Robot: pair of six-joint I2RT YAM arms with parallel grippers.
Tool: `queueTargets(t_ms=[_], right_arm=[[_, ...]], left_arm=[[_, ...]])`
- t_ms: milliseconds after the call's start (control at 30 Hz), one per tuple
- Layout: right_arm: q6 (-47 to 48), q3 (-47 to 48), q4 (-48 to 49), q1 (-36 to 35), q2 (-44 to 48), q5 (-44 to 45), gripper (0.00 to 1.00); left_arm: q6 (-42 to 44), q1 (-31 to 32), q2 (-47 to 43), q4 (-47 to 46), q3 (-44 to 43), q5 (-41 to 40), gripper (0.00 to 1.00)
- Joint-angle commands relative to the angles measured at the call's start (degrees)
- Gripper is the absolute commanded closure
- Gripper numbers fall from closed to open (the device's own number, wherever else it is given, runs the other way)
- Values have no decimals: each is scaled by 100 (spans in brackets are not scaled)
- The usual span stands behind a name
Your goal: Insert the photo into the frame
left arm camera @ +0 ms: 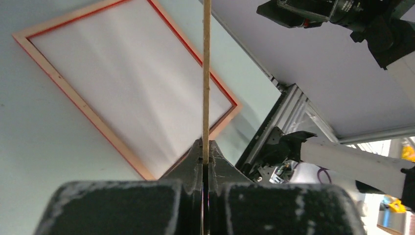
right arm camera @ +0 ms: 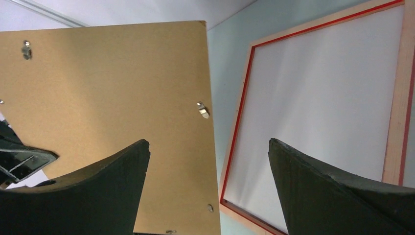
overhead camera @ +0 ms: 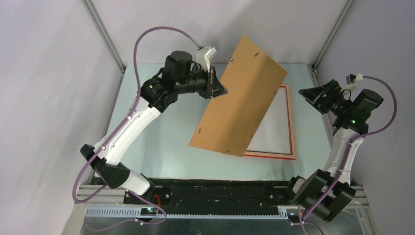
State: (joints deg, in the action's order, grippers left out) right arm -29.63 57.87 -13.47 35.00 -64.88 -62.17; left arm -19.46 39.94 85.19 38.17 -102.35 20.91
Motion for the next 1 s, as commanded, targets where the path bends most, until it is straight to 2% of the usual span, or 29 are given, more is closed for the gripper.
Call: queueTargets(t_ms=[0,333,567,967], right_arm=[[257,-69,-70,24,327,176,5],[495,-241,-161,-46,448,612,4],[1397,-241,-658,-400,491,1419,5],[2796,-246,-1120,-1074,-111,2831,8]], left_arm=[[-816,-225,-230,-989,342,633,100],[-1947,-945,-608,-2269,1770,1352,100],[-2807,-1320,-783,-3422,2677,1658,100],[-3309,-1500,-597,-4136,3148,1731,100]])
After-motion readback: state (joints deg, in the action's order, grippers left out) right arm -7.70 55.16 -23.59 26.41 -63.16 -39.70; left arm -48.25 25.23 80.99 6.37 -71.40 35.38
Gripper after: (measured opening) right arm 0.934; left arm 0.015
